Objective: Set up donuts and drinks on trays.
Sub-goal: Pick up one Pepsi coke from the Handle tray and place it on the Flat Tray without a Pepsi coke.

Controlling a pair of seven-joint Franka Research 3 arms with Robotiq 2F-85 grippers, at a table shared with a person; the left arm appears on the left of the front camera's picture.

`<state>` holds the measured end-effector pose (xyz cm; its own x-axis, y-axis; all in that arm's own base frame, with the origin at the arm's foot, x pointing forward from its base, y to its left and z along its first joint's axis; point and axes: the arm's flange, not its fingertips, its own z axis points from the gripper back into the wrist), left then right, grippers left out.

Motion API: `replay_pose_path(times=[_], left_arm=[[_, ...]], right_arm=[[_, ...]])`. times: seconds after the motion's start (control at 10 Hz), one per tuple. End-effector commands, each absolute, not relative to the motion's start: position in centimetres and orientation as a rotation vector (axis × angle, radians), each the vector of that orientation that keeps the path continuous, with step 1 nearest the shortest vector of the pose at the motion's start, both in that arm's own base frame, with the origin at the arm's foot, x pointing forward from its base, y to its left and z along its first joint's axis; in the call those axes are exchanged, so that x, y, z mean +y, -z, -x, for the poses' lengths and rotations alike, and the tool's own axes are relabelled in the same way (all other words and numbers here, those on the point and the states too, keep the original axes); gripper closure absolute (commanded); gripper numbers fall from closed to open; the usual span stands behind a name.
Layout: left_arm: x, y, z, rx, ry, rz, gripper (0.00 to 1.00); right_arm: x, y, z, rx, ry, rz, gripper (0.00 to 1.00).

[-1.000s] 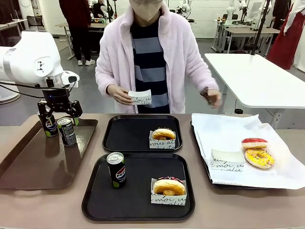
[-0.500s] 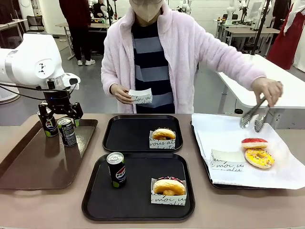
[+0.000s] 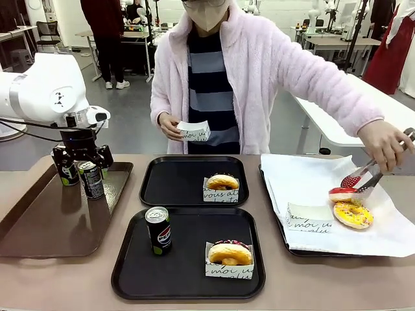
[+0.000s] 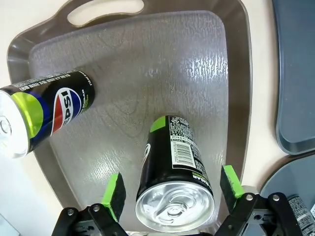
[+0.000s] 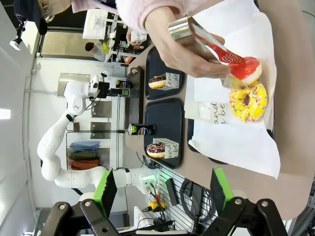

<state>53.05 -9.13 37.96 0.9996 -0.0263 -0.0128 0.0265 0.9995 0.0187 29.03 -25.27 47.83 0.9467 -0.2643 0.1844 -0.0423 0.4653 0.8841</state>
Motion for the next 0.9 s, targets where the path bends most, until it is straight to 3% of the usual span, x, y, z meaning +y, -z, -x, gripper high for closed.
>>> replay_pose_path(times=[0.0,0.1,0.2,0.3,0.6,0.7,0.8], left_arm=[[-9.2,-37.4,-52.9,0.000,0.032,-0.013,0.00],[-9.2,-37.4,-52.9,-0.002,0.035,-0.009,0.43],[-9.1,-37.5,-52.9,-0.005,0.036,-0.008,0.56],[-9.1,-37.6,-52.9,-0.008,0.037,-0.008,0.98],[-9.1,-38.1,-52.8,-0.008,0.048,0.000,1.00],[-9.1,-38.9,-52.5,-0.009,0.055,0.010,0.91],[-9.2,-40.3,-52.1,-0.007,0.066,0.019,0.97]], right_arm=[[-25.3,-47.7,-29.1,-0.330,0.136,-1.098,0.00],[-25.3,-47.7,-29.1,-0.330,0.136,-1.098,0.00],[-25.3,-47.7,-29.1,-0.330,0.136,-1.098,0.00],[-25.3,-47.7,-29.1,-0.330,0.136,-1.098,0.00],[-25.3,-47.7,-29.1,-0.330,0.136,-1.098,0.00],[-25.3,-47.7,-29.1,-0.330,0.136,-1.098,0.00],[-25.3,-47.7,-29.1,-0.330,0.136,-1.098,0.00]])
